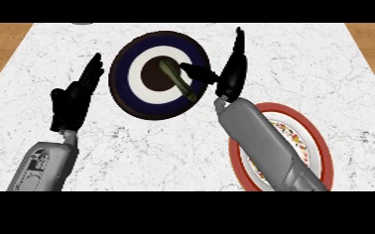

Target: Pick the squash from the plate and place it in the plate

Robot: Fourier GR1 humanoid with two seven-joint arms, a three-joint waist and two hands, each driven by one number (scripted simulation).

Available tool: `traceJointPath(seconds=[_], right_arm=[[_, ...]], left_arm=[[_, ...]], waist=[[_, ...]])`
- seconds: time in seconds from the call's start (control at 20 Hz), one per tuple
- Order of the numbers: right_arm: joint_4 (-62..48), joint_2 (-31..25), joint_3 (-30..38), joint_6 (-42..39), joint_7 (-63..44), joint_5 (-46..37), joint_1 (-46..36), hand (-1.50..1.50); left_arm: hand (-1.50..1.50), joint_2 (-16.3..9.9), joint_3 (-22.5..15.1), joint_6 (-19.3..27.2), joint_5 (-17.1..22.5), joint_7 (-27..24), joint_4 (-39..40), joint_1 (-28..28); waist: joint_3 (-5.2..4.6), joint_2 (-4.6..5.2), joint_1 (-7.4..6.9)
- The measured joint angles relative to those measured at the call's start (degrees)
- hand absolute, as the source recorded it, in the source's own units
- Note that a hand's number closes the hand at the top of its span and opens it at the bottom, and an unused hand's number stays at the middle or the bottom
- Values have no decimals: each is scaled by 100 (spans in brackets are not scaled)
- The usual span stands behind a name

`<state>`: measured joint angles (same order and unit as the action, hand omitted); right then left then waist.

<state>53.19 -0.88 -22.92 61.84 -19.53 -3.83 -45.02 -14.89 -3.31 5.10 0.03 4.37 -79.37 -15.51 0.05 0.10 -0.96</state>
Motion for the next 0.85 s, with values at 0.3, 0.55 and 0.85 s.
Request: traceJointPath(seconds=[0.3,0.55,0.85], right_arm=[[1410,-362,10,-164,312,45,1444,-150],[2193,-655,156,-617,769,191,2505,-150],[2516,-731,649,-1289,1460,464,3227,-150]], left_arm=[[0,74,20,73,-134,34,-149,174],[0,123,75,35,-229,130,-219,147],[0,233,145,-58,-316,292,-447,225]], waist=[[-3,-24,121],[-3,-19,123],[-3,-14,110]])
